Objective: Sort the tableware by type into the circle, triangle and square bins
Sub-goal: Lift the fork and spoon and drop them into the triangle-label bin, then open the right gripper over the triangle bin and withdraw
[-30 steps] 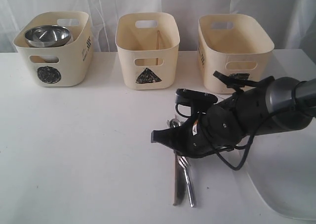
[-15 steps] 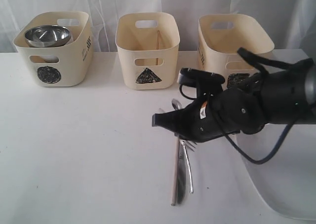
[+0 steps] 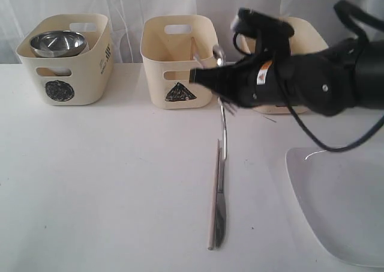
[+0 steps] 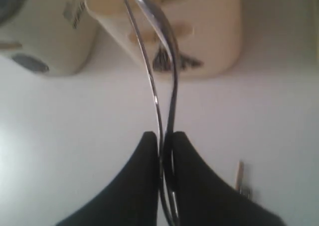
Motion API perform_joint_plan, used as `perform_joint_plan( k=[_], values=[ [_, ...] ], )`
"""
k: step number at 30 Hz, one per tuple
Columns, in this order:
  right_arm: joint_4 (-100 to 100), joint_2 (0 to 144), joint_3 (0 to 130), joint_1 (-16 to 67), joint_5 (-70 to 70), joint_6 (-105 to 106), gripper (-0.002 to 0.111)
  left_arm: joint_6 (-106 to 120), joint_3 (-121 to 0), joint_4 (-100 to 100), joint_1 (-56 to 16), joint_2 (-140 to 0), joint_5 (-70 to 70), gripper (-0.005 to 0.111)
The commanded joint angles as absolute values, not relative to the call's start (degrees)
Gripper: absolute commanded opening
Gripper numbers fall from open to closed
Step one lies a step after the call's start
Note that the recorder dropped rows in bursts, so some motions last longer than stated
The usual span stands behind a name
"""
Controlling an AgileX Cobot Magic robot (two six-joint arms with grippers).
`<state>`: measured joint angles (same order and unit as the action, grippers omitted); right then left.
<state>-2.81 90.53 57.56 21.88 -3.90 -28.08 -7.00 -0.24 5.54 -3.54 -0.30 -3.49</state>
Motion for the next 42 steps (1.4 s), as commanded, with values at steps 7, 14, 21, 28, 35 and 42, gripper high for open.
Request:
perform_joint_plan(
  k=[7,14,21,28,35,42],
  values=[
    [-4.75,100.47,77.35,16.06,-2.54,-26.35,0.0,-7.12,0.0,5.19,-3.8,0.0,-3.44,0.0],
    [-4.75,112.24,93.23,15.37,-1.52,-25.46,0.0,-7.12,0.0,5.19,-3.8,0.0,-3.44,0.0],
    [-4.86,125.82,111.7,14.86,1.66,-25.46,0.0,-7.12,0.0,5.19,-3.8,0.0,-3.44,0.0],
    [-4.72,137.48,122.84,13.71,6.68,-25.69,0.0,-7.12,0.0,5.19,-3.8,0.0,-3.44,0.0],
    [-6.82,145.84,127.21,13.71,5.21,-25.69,0.0,-7.12,0.0,5.19,-3.8,0.0,-3.44,0.0],
    [-7.77,146.75,127.21,13.71,2.64,-25.69,0.005,-7.12,0.0,5.19,-3.8,0.0,-3.44,0.0]
  ],
)
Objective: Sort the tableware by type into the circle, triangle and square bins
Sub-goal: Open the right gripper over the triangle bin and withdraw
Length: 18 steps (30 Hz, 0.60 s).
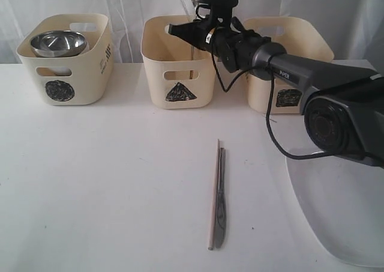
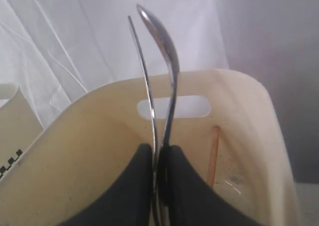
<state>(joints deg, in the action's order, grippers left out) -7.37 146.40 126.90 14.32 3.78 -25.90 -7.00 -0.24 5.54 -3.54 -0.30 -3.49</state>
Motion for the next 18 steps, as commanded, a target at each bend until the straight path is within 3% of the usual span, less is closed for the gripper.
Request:
perform_joint_plan(
  k=[1,7,18],
  values=[
    [-7.77,146.75,127.21,13.71,2.24,-25.69,0.008,-7.12,0.0,5.19,-3.8,0.0,-3.44,0.0],
    [-7.77,145.41,127.21,14.28,-2.3,-25.58,0.022,-7.12,0.0,5.19,-3.8,0.0,-3.44,0.0],
    [-7.66,134.56,125.66,14.28,-17.31,-18.62,0.022,-7.12,0.0,5.19,-3.8,0.0,-3.44,0.0]
  ],
)
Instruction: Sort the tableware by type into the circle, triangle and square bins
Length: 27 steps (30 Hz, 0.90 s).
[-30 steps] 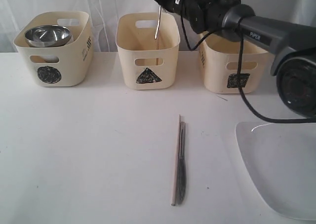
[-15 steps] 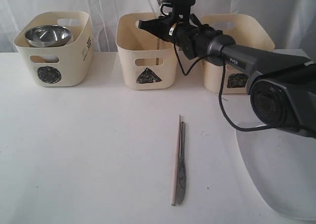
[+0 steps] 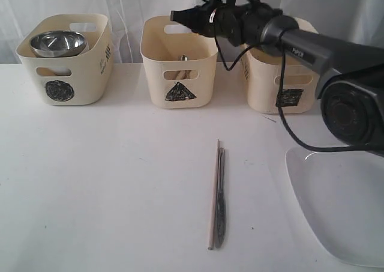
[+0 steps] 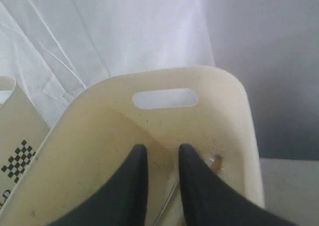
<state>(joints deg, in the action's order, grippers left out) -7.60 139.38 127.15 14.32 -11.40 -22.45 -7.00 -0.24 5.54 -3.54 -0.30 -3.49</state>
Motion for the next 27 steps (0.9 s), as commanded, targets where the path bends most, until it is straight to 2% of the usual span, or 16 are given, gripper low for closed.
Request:
perform_joint_plan(
  k=[1,8,18,22,27],
  values=[
    [-7.66,132.7,124.21,14.28,-19.36,-17.52,0.022,-7.12,0.0,5.19,-3.8,0.0,-3.44,0.0],
    [-7.76,119.72,107.17,14.28,-27.42,-10.88,0.022,-7.12,0.0,5.19,-3.8,0.0,-3.44,0.0],
    [-7.12,94.72,75.69,14.39,-28.17,-12.83,0.022,-7.12,0.0,5.19,-3.8,0.0,-3.44,0.0],
    [-5.76,88.21,65.49,16.85,-29.1,-14.2,0.023,-7.12,0.0,5.19,-3.8,0.0,-3.44,0.0],
    [-3.06,87.37,58.17,21.97,-27.51,-15.16,0.04,-7.12,0.0,5.19,-3.8,0.0,-3.44,0.0]
  ],
)
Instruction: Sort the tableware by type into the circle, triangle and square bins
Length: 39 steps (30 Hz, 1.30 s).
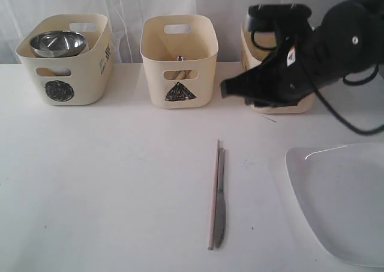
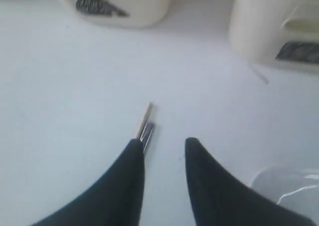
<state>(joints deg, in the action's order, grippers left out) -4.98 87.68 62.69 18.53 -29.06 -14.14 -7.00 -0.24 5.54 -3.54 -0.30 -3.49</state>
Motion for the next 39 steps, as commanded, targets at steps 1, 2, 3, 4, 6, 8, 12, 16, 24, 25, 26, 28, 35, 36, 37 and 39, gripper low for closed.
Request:
perform_joint_plan(
  k=[1,2,3,4,6,8,12,16,24,25,26,28,35,36,37,39],
  values=[
    [-2.61,87.89,57.4,23.11,-26.75,-15.16,0.044,-7.12,0.0,5.19,-3.8,0.0,-3.44,0.0],
    [-2.35,88.64,57.02,24.14,-26.45,-15.26,0.047,-7.12,0.0,5.19,-3.8,0.0,-3.44,0.0],
    [-2.21,89.38,56.86,24.94,-26.45,-15.41,0.048,-7.12,0.0,5.19,-3.8,0.0,-3.44,0.0],
    [-2.11,90.41,56.76,25.85,-26.45,-15.65,0.048,-7.12,0.0,5.19,-3.8,0.0,-3.44,0.0],
    [-2.11,92.47,56.63,26.91,-26.11,-16.65,0.048,-7.12,0.0,5.19,-3.8,0.0,-3.44,0.0],
    [-2.11,94.86,56.63,26.9,-25.74,-18.53,0.048,-7.12,0.0,5.19,-3.8,0.0,-3.44,0.0],
    [-2.11,98.97,56.63,26.9,-24.01,-20.12,0.048,-7.12,0.0,5.19,-3.8,0.0,-3.44,0.0],
    [-2.11,101.84,56.63,27.16,-21.97,-21.03,0.048,-7.12,0.0,5.19,-3.8,0.0,-3.44,0.0],
    [-2.34,105.67,56.63,27.4,-18.9,-21.25,0.051,-7.12,0.0,5.19,-3.8,0.0,-3.44,0.0],
    [-2.34,106.09,56.63,27.4,-18.34,-21.25,0.052,-7.12,0.0,5.19,-3.8,0.0,-3.44,0.0],
    [-2.34,106.58,56.63,27.4,-17.71,-21.25,0.053,-7.12,0.0,5.19,-3.8,0.0,-3.44,0.0],
    [-2.34,107.19,56.63,27.4,-16.99,-21.25,0.053,-7.12,0.0,5.19,-3.8,0.0,-3.44,0.0],
    [-2.34,110.69,56.63,27.53,-15.69,-22.3,0.053,-7.12,0.0,5.19,-3.8,0.0,-3.44,0.0],
    [-2.34,111.11,56.63,27.52,-15.71,-22.3,0.052,-7.12,0.0,5.19,-3.8,0.0,-3.44,0.0],
    [-2.34,111.45,56.63,27.63,-15.71,-22.3,0.052,-7.12,0.0,5.19,-3.8,0.0,-3.44,0.0],
    [-2.34,111.83,56.63,27.63,-15.84,-22.3,0.046,-7.12,0.0,5.19,-3.8,0.0,-3.44,0.0]
  ],
)
